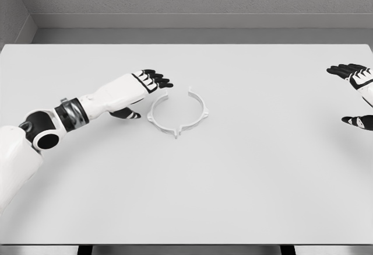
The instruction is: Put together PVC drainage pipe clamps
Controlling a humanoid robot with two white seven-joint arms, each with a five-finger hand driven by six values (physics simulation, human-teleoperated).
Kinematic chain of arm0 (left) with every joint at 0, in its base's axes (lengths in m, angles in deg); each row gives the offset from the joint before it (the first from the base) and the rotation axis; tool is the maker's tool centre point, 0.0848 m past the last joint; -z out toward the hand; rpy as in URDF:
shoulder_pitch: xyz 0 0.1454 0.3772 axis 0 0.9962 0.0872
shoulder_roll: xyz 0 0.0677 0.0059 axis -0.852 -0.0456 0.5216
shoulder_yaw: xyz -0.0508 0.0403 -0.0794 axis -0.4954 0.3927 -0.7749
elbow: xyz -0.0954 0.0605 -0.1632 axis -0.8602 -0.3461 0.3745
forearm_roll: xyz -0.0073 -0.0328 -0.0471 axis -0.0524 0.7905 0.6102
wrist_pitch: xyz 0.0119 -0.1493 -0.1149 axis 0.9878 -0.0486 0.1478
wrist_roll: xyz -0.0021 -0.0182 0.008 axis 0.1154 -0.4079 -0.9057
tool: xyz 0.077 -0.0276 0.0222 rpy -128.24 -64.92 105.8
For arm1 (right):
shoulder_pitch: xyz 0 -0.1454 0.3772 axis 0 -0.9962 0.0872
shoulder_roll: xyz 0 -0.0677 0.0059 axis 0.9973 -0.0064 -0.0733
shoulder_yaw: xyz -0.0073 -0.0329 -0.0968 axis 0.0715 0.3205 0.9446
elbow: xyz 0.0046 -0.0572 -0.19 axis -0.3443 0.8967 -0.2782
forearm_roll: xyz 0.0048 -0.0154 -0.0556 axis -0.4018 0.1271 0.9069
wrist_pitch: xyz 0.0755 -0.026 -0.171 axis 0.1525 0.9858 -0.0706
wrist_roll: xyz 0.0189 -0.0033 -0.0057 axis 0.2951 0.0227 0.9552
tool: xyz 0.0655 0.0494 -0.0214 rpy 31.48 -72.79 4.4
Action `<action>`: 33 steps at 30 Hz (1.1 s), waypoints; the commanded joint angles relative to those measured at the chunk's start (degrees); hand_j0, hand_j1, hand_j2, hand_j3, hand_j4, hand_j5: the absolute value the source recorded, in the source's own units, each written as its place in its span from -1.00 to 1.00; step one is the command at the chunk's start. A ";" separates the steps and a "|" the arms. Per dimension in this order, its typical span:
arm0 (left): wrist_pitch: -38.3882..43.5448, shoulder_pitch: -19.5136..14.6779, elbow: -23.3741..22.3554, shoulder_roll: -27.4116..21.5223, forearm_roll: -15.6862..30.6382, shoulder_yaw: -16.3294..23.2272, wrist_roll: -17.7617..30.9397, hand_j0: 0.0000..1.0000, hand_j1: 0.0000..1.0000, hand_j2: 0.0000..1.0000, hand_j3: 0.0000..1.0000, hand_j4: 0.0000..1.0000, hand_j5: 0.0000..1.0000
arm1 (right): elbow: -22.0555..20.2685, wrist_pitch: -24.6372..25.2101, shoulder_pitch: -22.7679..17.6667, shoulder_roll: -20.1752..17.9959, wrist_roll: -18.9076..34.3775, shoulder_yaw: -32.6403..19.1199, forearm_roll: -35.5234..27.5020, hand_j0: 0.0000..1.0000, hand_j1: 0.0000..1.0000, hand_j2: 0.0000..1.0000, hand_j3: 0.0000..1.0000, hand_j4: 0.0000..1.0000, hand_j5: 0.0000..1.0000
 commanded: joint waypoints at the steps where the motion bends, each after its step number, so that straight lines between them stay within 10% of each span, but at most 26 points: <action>1: 0.05 0.00 0.12 0.03 0.25 -0.04 -0.04 1.00 1.00 1.00 1.00 1.00 1.00 | -0.03 0.10 0.00 -0.10 -0.04 -0.01 -0.42 1.00 1.00 1.00 1.00 1.00 1.00; 33: 0.05 0.09 -3.04 3.45 -0.54 0.48 1.19 1.00 1.00 1.00 1.00 1.00 1.00 | -0.12 0.10 -0.09 -0.01 -0.04 -0.01 -0.51 1.00 1.00 1.00 1.00 1.00 1.00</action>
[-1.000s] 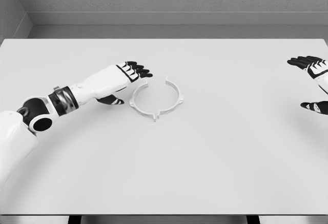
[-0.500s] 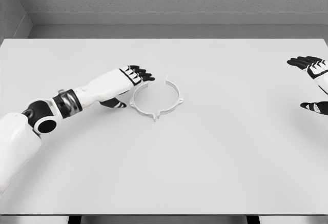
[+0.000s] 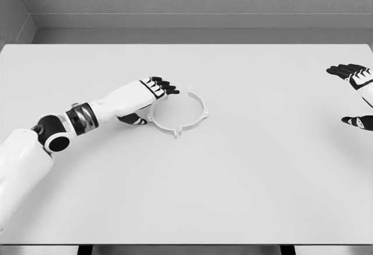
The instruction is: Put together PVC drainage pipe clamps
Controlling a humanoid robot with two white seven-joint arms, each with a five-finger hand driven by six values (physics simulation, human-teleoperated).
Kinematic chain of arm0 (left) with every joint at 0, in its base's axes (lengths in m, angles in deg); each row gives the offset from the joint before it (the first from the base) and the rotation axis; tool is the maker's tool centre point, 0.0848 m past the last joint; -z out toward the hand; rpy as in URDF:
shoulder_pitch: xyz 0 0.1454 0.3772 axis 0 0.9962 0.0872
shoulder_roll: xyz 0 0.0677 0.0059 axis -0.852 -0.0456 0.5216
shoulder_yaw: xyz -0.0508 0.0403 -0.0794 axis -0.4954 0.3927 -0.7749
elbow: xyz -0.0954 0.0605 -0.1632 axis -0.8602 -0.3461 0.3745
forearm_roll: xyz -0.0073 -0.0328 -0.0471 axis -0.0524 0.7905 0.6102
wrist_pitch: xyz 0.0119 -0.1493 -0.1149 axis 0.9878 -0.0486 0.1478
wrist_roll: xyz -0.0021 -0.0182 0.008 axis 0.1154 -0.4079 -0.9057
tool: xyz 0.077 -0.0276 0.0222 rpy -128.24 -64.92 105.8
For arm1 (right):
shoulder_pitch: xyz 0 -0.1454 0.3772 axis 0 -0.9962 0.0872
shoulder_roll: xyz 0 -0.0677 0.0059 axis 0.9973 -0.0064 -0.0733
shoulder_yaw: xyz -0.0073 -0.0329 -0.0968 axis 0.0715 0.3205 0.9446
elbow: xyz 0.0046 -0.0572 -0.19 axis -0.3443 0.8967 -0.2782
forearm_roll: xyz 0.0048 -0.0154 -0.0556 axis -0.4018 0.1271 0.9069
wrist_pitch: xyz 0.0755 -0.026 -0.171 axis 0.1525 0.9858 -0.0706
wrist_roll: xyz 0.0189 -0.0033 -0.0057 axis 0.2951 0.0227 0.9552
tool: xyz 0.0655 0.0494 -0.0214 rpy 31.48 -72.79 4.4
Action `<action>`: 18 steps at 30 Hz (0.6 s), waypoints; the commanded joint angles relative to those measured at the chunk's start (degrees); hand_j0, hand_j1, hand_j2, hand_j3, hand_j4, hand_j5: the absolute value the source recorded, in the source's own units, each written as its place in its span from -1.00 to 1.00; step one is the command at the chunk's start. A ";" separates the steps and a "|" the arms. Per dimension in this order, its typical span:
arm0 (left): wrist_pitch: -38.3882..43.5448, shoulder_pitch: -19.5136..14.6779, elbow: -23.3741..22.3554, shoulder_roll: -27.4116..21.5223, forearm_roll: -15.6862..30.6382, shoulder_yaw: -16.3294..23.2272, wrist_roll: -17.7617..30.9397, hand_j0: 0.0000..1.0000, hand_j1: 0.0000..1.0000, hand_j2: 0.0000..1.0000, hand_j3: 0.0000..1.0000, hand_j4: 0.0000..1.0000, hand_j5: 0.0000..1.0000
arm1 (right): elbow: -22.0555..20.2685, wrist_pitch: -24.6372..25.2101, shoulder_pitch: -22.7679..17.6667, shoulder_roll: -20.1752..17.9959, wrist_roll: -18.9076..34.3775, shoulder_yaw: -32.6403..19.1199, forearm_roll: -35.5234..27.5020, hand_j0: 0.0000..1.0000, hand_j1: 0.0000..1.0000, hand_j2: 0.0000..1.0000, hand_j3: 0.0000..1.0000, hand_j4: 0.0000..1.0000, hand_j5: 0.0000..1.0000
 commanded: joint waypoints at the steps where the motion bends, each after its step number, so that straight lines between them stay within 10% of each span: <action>1: 0.06 0.00 -0.04 0.28 0.39 -0.04 -0.03 1.00 1.00 1.00 1.00 1.00 1.00 | -0.04 0.10 0.09 -0.06 -0.03 -0.01 -0.48 1.00 1.00 1.00 1.00 1.00 1.00; 18: 0.06 -0.09 -0.04 1.69 -0.58 0.04 0.06 1.00 1.00 1.00 1.00 1.00 1.00 | -0.04 0.10 0.09 -0.06 -0.03 -0.01 -0.39 1.00 1.00 1.00 1.00 1.00 1.00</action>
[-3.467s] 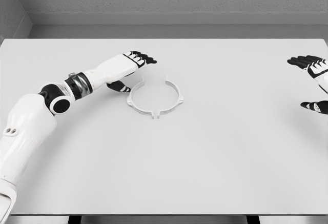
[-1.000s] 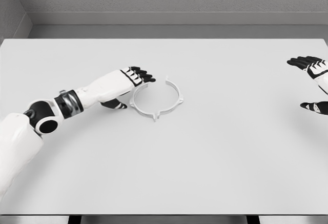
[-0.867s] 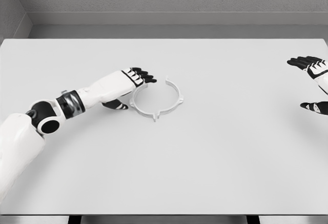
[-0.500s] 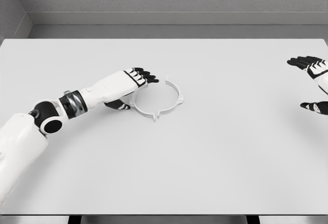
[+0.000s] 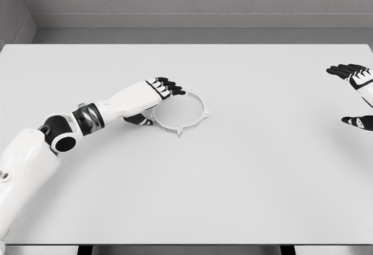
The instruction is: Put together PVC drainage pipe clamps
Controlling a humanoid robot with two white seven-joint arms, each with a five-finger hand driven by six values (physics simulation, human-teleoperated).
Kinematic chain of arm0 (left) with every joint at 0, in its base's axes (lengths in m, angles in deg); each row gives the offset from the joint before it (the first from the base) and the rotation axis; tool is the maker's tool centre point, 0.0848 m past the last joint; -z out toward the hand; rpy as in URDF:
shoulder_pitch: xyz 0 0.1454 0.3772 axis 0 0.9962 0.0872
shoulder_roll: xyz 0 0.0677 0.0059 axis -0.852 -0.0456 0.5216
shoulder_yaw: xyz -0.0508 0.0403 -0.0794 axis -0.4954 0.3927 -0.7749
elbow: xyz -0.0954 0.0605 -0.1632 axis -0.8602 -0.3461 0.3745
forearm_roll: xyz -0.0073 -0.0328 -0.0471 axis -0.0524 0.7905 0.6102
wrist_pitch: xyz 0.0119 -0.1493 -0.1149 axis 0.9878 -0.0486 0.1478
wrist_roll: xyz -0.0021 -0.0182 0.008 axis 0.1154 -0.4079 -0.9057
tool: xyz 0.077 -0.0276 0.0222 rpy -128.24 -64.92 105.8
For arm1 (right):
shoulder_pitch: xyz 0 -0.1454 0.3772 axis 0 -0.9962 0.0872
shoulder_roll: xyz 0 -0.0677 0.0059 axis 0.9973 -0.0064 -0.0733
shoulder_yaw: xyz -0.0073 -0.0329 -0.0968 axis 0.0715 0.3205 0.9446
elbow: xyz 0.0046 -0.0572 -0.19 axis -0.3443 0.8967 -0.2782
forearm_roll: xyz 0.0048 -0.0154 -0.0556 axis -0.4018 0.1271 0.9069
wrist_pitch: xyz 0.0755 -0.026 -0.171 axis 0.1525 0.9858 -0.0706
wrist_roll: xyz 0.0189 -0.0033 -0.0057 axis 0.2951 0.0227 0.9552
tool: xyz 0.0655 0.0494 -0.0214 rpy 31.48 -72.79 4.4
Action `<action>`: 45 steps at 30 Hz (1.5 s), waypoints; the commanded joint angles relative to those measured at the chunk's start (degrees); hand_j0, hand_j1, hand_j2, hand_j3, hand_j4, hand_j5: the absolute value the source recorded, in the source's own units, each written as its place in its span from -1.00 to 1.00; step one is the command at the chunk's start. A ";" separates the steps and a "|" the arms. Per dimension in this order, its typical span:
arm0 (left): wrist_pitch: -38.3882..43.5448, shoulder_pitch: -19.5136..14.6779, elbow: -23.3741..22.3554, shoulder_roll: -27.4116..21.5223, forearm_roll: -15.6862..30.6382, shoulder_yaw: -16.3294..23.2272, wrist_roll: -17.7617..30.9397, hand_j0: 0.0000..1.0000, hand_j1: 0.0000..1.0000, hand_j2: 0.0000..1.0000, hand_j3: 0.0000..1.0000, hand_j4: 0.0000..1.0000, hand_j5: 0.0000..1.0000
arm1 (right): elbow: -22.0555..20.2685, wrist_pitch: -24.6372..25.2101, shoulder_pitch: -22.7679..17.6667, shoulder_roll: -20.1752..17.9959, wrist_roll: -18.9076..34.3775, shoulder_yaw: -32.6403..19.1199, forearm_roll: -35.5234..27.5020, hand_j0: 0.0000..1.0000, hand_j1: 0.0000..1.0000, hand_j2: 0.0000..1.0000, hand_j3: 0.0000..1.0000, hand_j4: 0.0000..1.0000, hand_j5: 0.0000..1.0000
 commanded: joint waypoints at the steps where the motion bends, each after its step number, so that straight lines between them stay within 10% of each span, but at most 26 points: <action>1: 0.06 0.00 0.02 0.13 0.32 -0.03 -0.03 1.00 1.00 1.00 1.00 1.00 1.00 | -0.03 0.10 0.00 -0.06 -0.03 -0.01 -0.42 1.00 1.00 1.00 1.00 1.00 1.00; 45: 0.06 -0.26 0.02 2.85 0.32 0.23 1.55 1.00 1.00 1.00 1.00 1.00 1.00 | -0.03 0.10 -0.18 -0.06 -0.03 -0.01 -0.51 1.00 1.00 1.00 1.00 1.00 1.00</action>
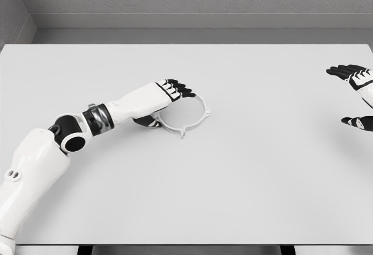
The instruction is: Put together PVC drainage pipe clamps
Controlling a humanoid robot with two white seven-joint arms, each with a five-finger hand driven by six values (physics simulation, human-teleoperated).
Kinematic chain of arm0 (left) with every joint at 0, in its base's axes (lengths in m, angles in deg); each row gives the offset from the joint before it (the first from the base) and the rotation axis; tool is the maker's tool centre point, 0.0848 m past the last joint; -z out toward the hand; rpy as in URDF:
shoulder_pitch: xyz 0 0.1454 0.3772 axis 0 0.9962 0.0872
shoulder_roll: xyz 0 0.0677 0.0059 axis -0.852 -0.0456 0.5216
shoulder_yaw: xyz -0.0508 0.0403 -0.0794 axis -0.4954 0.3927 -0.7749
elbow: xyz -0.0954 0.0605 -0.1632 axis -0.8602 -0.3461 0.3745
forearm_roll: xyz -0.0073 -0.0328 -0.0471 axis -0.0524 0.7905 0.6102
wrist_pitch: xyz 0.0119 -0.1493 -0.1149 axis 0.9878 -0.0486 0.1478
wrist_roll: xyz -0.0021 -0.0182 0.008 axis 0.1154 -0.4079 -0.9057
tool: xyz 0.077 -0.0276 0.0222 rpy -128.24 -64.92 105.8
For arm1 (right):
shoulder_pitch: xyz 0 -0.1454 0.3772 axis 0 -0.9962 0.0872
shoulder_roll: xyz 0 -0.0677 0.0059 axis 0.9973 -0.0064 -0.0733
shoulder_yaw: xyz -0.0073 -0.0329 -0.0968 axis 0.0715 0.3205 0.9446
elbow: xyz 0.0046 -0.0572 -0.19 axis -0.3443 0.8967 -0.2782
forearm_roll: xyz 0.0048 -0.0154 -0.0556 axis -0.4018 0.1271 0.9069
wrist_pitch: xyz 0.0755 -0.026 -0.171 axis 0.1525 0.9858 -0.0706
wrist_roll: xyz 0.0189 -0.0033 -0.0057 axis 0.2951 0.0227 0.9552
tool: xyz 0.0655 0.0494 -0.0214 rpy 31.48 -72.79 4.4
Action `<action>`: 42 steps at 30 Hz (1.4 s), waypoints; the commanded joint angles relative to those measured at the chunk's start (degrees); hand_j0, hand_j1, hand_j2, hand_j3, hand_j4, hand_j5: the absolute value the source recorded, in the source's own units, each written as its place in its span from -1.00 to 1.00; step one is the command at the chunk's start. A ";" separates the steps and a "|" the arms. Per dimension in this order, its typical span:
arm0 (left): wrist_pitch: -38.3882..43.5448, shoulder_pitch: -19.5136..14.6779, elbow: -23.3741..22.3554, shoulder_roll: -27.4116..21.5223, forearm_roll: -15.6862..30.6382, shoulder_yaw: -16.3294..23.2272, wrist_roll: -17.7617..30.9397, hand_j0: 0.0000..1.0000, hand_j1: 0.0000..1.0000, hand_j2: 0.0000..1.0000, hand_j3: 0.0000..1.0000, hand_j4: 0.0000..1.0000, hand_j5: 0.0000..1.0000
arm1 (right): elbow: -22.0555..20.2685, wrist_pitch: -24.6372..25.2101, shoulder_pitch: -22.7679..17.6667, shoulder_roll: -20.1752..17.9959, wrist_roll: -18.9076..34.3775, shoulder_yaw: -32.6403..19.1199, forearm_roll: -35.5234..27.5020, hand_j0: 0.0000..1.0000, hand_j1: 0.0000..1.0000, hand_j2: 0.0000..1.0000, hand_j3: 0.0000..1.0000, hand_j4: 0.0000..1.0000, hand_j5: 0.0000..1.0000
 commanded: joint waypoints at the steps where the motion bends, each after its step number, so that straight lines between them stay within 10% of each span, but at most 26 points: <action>1: 0.06 0.00 0.02 0.25 0.42 -0.04 -0.03 1.00 1.00 1.00 1.00 1.00 1.00 | -0.02 0.10 0.00 -0.06 -0.03 -0.01 -0.43 1.00 1.00 1.00 1.00 1.00 1.00; 42: 0.06 -1.49 -1.47 0.52 1.12 -0.92 -0.03 1.00 1.00 1.00 1.00 1.00 1.00 | 0.06 0.10 -0.09 -0.06 -0.03 -0.01 -0.43 1.00 1.00 1.00 1.00 1.00 1.00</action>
